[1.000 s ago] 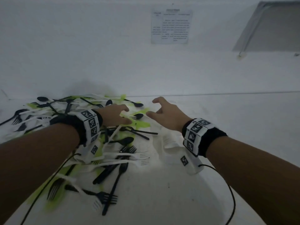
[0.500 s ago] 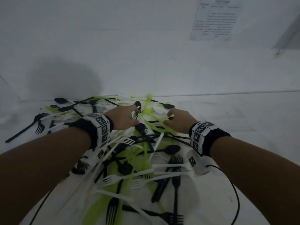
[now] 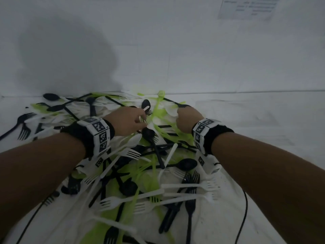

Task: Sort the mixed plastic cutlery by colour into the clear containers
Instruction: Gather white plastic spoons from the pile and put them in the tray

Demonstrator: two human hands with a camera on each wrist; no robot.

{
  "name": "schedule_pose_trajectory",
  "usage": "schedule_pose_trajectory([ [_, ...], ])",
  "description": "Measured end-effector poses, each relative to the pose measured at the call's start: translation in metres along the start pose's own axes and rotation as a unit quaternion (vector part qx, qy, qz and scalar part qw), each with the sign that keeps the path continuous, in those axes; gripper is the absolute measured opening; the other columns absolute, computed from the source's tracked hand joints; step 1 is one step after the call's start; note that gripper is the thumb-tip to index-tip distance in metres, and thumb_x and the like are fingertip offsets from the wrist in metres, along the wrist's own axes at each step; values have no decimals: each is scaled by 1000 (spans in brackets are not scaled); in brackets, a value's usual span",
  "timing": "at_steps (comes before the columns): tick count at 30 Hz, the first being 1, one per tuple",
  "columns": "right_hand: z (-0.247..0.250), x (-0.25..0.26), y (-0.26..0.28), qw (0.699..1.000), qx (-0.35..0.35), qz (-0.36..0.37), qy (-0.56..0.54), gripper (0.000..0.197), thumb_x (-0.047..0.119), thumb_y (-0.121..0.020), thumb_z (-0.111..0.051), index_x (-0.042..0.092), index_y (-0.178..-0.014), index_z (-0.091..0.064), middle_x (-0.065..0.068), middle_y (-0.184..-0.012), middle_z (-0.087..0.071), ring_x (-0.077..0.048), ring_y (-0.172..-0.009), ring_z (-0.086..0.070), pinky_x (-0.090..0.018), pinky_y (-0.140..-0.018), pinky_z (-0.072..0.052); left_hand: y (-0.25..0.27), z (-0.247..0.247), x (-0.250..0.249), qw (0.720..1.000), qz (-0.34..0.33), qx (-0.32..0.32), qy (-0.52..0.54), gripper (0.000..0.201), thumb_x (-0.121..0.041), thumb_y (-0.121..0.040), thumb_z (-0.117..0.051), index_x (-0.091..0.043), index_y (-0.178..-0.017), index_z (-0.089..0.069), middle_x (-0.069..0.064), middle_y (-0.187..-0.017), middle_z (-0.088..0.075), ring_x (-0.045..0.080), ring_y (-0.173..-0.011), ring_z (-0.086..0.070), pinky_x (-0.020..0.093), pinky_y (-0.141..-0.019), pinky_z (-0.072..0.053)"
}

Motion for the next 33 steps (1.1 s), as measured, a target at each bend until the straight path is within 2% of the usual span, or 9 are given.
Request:
schedule_pose_trajectory([
  [6,0,11,-17,999,-32,6,-28,21,26,-99,-54,14,-111,-65,-7,-114,-65,-31,-103,-61,-40,-91,-52,16,2,3,1000,-5,-27,14,24,-38,-101,-59,-22,-117,-67,-5,-102,-70,8,-86,-61,13,-67,-39],
  [9,14,24,-15,982,-115,61,-138,18,30,-103,-50,13,-107,-55,-6,-102,-60,-28,-91,-58,-40,-81,-48,25,4,3,998,-10,-37,40,25,-39,-99,-62,-21,-115,-68,-6,-97,-68,0,-83,-58,16,-68,-40],
  [12,32,46,-4,934,-162,142,-284,18,28,-107,-44,11,-104,-46,-4,-83,-57,-24,-73,-53,-36,-65,-39,41,4,4,998,-1,-36,45,21,-42,-97,-64,-23,-104,-67,-9,-93,-64,-3,-80,-56,19,-66,-40],
  [15,36,69,6,920,-127,173,-328,23,33,-109,-39,11,-107,-42,0,-65,-53,-21,-59,-51,-37,-59,-40,60,-6,8,999,29,14,-8,23,-50,-95,-63,-28,-98,-62,-9,-95,-63,4,-81,-56,26,-68,-43],
  [18,25,89,10,934,-63,156,-317,28,35,-109,-39,9,-109,-47,-1,-74,-56,-18,-65,-52,-34,-58,-37,74,-19,20,994,79,60,-55,29,-52,-92,-66,-27,-102,-59,-8,-97,-60,13,-88,-55,29,-72,-42],
  [22,4,98,16,944,-15,119,-306,25,34,-107,-40,11,-108,-50,-2,-86,-59,-15,-73,-54,-30,-57,-35,83,-20,23,996,89,17,-9,24,-47,-91,-71,-25,-92,-62,-8,-91,-62,14,-86,-57,29,-71,-44],
  [26,-1,93,24,949,-17,101,-297,18,32,-104,-43,15,-107,-47,-1,-90,-58,-21,-79,-55,-33,-62,-37,99,-8,18,988,105,-66,94,26,-41,-95,-68,-24,-84,-52,-5,-83,-57,13,-73,-52,29,-63,-40],
  [31,3,100,31,937,-21,112,-330,12,26,-102,-46,14,-104,-42,-1,-83,-54,-22,-74,-51,-34,-61,-38,127,9,29,920,177,-162,309,25,-34,-107,-47,-18,-92,-35,3,-71,-46,16,-58,-44,28,-53,-37],
  [33,1,113,34,937,6,131,-323,17,30,-100,-50,17,-109,-44,-1,-87,-56,-23,-78,-54,-36,-67,-42,141,12,35,914,200,-178,305,18,-31,-107,-47,-17,-99,-37,6,-77,-49,17,-60,-44,29,-54,-39],
])
Point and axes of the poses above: each hand's wrist, its own y-axis away from the middle knuckle, its own z-axis out of the back of the hand, x = y × z, the point moved 4 cm from there along -y, towards the middle knuckle
